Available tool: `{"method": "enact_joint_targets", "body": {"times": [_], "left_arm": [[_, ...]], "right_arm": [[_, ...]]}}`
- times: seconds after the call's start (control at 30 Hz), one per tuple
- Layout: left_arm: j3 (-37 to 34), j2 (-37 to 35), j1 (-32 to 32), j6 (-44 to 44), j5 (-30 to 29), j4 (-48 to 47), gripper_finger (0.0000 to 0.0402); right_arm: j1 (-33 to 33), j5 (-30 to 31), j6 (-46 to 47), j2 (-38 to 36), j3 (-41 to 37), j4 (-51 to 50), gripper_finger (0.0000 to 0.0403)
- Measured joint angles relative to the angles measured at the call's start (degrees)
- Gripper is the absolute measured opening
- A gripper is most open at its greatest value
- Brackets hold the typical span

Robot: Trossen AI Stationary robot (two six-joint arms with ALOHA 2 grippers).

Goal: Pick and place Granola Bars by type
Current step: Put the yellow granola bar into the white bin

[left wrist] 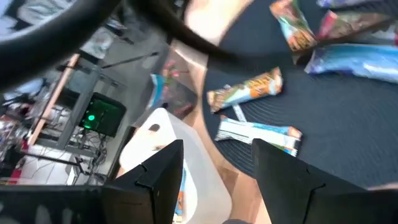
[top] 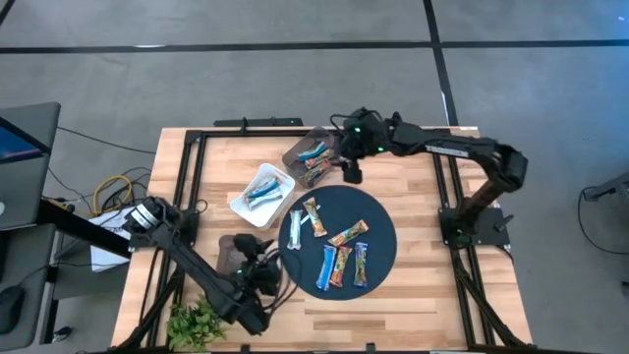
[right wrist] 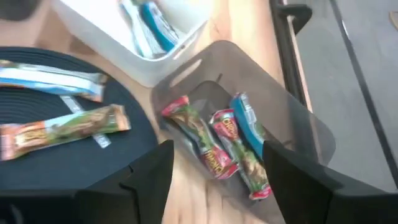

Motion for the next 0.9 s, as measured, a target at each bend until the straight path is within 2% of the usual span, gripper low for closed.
{"method": "enact_joint_targets", "body": {"times": [0.17, 0.37, 0.47, 0.63, 0.8, 0.9], "left_arm": [[0.0, 0.0, 3.1, 20.2, 6.4, 10.6, 0.0185], [0.0, 0.0, 9.0, 44.3, 11.8, 21.6, 0.0185], [0.0, 0.0, 13.2, 54.6, 16.5, 26.4, 0.0185], [0.0, 0.0, 21.4, 68.2, 27.6, 32.2, 0.0185], [0.0, 0.0, 29.1, 80.7, 32.8, 33.8, 0.0185], [0.0, 0.0, 33.3, 86.7, 37.9, 34.0, 0.0185]], "right_arm": [[2.6, -3.7, 0.8, -8.1, -6.4, -0.7, 0.0224], [6.2, -3.8, 3.0, -18.3, -17.1, 1.9, 0.0217], [8.4, -3.9, 4.8, -23.1, -23.7, 5.6, 0.0213], [12.4, -3.8, 8.3, -30.2, -34.0, 13.3, 0.0207], [17.1, -3.8, 11.1, -36.0, -41.5, 20.5, 0.0200], [20.3, -3.7, 12.3, -38.5, -44.5, 23.7, 0.0195]]}}
